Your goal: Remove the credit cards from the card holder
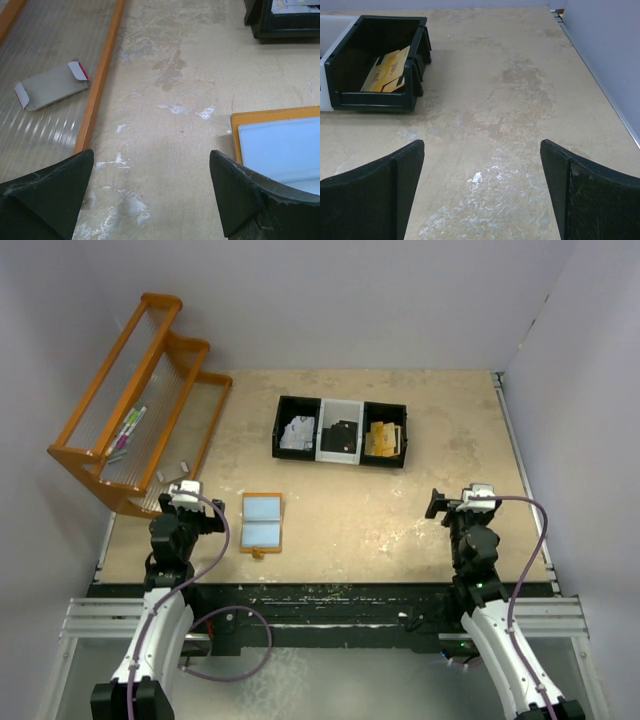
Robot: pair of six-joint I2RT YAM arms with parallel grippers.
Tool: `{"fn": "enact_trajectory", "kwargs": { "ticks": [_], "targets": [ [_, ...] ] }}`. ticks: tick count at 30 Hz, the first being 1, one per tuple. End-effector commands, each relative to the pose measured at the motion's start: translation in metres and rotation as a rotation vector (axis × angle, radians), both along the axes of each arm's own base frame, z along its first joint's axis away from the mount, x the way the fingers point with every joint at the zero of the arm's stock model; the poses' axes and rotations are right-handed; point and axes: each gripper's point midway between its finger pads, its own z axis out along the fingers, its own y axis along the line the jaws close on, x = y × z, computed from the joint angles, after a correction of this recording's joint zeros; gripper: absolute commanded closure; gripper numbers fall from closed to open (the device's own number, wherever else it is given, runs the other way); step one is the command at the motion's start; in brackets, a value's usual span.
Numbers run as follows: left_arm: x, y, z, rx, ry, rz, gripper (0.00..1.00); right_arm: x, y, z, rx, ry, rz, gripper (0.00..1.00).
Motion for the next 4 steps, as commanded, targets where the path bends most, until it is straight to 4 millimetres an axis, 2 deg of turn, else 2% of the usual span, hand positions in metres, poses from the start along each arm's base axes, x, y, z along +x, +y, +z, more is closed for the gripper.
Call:
{"fn": "enact_trajectory", "kwargs": {
  "ticks": [1, 4],
  "targets": [
    [0.0090, -0.0012, 0.0237, 0.016, -0.079, -0.018, 0.01, 0.0022, 0.0024, 0.0150, 0.000, -0.054, 0.014, 0.00],
    [0.0089, -0.0018, 0.0237, 0.017, -0.078, -0.021, 0.01, 0.0026, 0.0026, 0.0151, 0.000, -0.053, 0.015, 0.00]
  ]
}}
